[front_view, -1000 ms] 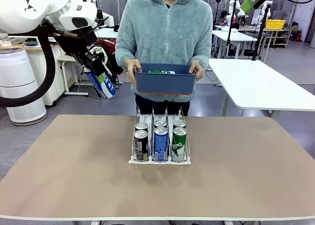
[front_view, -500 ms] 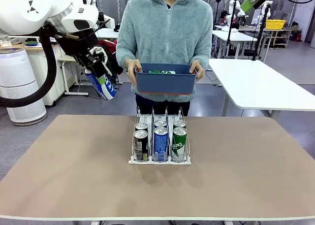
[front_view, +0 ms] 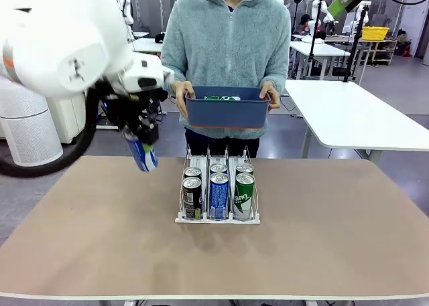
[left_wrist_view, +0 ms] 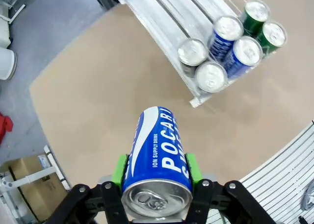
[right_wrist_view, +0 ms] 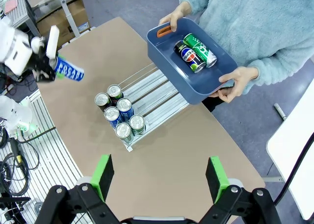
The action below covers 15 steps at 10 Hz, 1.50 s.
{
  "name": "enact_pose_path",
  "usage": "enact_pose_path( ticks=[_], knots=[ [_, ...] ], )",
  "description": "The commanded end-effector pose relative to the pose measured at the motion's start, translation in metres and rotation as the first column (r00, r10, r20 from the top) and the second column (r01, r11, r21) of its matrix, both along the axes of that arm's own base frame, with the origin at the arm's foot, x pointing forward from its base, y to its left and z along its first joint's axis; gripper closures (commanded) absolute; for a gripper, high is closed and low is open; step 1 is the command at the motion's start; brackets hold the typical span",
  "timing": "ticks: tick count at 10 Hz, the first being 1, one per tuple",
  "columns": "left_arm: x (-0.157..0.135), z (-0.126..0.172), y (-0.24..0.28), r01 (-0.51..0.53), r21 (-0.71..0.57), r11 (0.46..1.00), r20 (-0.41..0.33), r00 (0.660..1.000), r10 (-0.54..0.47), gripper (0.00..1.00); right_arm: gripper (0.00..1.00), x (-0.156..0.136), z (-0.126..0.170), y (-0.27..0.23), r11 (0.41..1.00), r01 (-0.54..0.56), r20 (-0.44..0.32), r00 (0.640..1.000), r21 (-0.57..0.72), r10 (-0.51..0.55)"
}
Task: Fill the beverage cans into the dispenser.
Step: Place the picked Ionic drink in the line of the Automatic Can Dispenser with the same cans.
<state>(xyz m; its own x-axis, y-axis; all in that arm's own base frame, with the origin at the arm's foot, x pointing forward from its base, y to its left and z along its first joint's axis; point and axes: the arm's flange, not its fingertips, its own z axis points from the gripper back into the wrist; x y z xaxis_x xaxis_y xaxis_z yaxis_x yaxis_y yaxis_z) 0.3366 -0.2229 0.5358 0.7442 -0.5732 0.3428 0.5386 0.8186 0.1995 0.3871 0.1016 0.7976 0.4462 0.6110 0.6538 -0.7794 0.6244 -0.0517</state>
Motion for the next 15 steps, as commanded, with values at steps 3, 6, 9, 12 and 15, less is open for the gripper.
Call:
enact_pose_path(
  ticks=[3, 6, 9, 12, 15],
  knots=[
    [-0.037, -0.033, -0.034, 0.068, -0.181, 0.981, -0.057, 0.995, -0.079, 0.43, 0.0, 0.0, -0.001, -0.001, 1.0, -0.008, 0.002, 1.0, 0.002, 0.008],
    [-0.038, -0.039, -0.037, 0.043, -0.097, 0.994, -0.065, 0.997, -0.049, 0.43, 0.0, 0.0, -0.001, -0.001, 1.0, -0.008, 0.002, 1.0, 0.002, 0.008],
    [-0.038, -0.039, -0.037, 0.043, -0.097, 0.994, -0.065, 0.997, -0.049, 0.43, 0.0, 0.0, -0.001, -0.001, 1.0, -0.008, 0.002, 1.0, 0.002, 0.008],
    [-0.027, -0.05, -0.066, -0.153, -0.152, 0.977, -0.137, 0.982, 0.132, 0.43, 0.0, 0.0, -0.001, -0.001, 1.0, -0.008, 0.002, 1.0, 0.002, 0.008],
    [-0.03, -0.065, -0.114, -0.158, -0.186, 0.97, -0.13, 0.982, 0.135, 0.43, 0.0, 0.0, -0.001, -0.001, 1.0, -0.008, 0.002, 1.0, 0.002, 0.008]
  ],
)
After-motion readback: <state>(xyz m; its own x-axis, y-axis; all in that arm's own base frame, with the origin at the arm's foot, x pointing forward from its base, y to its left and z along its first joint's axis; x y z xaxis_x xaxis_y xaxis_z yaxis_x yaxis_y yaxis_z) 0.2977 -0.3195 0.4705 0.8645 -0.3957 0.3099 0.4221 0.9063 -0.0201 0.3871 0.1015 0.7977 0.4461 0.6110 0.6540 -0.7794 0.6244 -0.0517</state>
